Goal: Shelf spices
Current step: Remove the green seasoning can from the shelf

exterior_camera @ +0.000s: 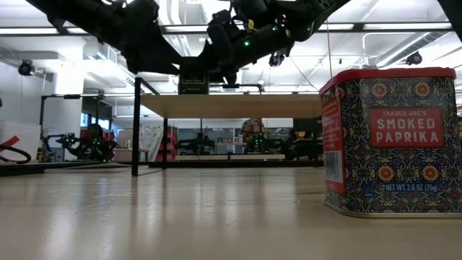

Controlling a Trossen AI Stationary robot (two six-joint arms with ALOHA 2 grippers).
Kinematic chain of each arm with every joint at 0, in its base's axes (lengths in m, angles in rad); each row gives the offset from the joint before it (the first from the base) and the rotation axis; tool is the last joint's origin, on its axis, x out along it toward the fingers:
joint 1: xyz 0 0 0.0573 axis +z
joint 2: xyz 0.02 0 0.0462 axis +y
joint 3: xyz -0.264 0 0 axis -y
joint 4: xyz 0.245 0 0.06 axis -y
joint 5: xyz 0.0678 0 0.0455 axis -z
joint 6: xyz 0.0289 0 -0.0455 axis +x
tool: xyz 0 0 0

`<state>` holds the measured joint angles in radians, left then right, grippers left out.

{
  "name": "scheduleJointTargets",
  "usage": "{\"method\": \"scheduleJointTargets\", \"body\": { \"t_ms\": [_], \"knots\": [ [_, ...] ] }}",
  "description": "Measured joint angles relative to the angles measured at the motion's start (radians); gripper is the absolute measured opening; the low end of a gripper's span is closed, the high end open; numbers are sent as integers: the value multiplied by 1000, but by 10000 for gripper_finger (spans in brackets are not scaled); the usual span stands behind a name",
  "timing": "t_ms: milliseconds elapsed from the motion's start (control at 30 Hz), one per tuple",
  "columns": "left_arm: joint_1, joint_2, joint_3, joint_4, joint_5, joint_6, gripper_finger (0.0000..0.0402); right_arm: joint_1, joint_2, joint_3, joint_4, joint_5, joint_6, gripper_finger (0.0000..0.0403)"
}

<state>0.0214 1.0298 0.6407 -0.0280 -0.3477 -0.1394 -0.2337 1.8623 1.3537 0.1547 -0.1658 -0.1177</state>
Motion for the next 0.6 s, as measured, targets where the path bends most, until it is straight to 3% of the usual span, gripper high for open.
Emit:
{"method": "scheduleJointTargets", "body": {
  "t_ms": [467, 600],
  "knots": [
    [0, -2, 0, -3, 0, 7, 255, 0, -1, 0, 6, -1, 2, 112],
    [0, -32, 1, -31, 0, 11, 253, 0, -12, 0, 1, 0, 2, 106]
  ]
}}
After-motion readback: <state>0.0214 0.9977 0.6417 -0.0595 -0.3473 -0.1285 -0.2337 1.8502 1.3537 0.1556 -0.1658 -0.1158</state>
